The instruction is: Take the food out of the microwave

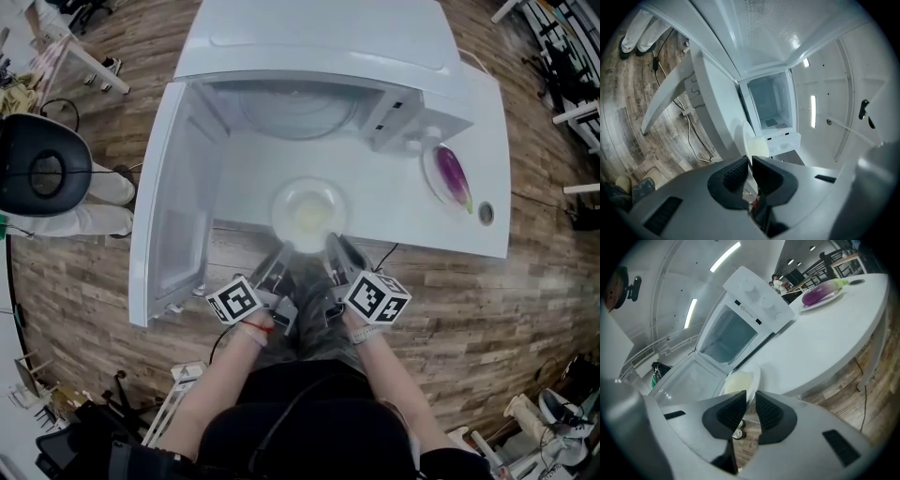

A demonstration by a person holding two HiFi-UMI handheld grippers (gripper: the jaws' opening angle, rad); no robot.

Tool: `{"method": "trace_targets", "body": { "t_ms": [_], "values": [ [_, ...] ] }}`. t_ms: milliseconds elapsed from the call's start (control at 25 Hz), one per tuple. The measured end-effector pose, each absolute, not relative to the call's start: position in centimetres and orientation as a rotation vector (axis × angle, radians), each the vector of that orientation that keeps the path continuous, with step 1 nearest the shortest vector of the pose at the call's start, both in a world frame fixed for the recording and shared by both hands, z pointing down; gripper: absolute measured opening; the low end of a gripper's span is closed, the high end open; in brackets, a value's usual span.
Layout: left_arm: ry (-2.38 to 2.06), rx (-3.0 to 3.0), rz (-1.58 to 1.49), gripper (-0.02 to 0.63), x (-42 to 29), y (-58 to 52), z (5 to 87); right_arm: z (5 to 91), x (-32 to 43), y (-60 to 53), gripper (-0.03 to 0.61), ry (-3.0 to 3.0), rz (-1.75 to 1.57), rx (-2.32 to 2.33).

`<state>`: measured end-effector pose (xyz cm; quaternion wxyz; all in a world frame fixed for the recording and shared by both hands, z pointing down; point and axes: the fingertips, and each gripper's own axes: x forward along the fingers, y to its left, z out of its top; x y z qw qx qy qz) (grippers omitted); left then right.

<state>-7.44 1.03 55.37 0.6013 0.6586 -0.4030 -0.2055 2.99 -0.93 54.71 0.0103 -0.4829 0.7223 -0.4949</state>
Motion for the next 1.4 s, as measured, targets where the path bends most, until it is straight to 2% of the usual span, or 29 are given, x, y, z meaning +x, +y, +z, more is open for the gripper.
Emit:
{"method": "trace_targets", "body": {
  "t_ms": [1400],
  "values": [
    [-0.949,1.459,-0.506,0.031,-7.1,0.3,56.8,56.5,3.4,-1.1,0.078,2.246,-1.612,-1.55]
  ]
}}
